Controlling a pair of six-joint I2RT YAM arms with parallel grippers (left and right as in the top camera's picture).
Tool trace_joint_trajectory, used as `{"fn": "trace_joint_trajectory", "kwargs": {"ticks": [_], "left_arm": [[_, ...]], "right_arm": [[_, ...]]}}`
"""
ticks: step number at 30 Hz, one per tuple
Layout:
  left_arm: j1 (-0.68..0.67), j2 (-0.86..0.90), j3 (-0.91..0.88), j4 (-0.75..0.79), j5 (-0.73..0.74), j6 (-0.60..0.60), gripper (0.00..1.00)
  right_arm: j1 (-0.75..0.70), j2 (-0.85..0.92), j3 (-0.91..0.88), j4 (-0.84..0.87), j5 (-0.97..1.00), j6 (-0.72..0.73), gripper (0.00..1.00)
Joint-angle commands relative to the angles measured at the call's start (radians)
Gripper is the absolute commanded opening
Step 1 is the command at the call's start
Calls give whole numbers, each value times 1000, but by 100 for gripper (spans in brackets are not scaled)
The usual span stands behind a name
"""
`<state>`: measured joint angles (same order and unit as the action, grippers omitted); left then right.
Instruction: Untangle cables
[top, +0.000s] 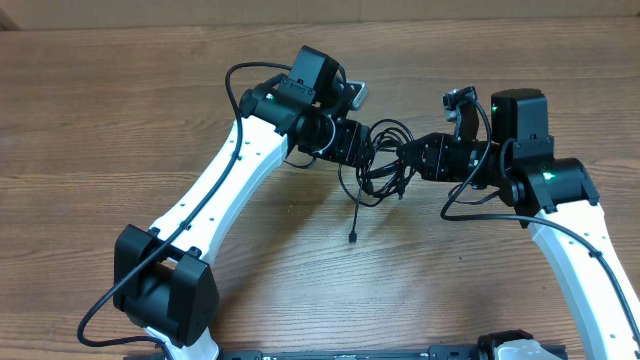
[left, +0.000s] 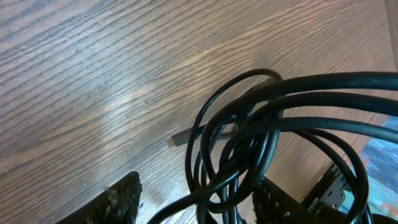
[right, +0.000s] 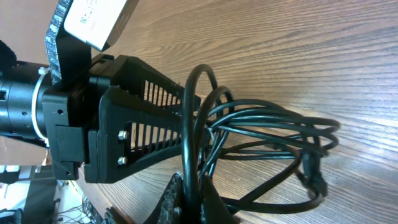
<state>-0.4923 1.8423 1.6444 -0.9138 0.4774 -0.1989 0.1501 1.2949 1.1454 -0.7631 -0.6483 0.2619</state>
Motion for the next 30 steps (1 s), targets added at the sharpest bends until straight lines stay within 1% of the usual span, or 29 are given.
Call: {"fn": "trace_joint_trajectory", "kwargs": {"ticks": [1,2,4,8,11,13,14,17,21,25,28,30], "left_arm": [[-20,0,-2,14,2,8,55],[-25,2,-2,15,4,8,54],[-30,9,-3,15,4,8,49],[-40,29,-4,21,16,1,44],[-45,35,-4,21,30,-1,31],[-45,35,-4,20,32,0,9],[-45,33,-4,17,41,0,4],[-25,26,-3,-14,48,-4,4],[16,-7,-2,-82,50,3,4],[70,-64,0,-143,139,90,4],[111,-120,1,-177,198,165,4],[141,-158,1,-191,192,178,4]], "right_arm": [[-5,-29,29,11,-36,4,4],[-5,-29,29,11,-45,4,4],[-5,-29,29,15,-71,4,4],[-5,-29,29,18,-79,4,4],[-5,-29,29,18,-79,4,4],[-6,-29,29,14,-55,4,4],[-6,-29,29,9,-27,4,4],[-6,-29,29,-31,151,7,4],[-6,-29,29,-91,451,109,4],[-6,-29,28,-161,715,218,4],[-6,-29,28,-202,835,237,4],[-6,-29,28,-223,894,237,4]]}}
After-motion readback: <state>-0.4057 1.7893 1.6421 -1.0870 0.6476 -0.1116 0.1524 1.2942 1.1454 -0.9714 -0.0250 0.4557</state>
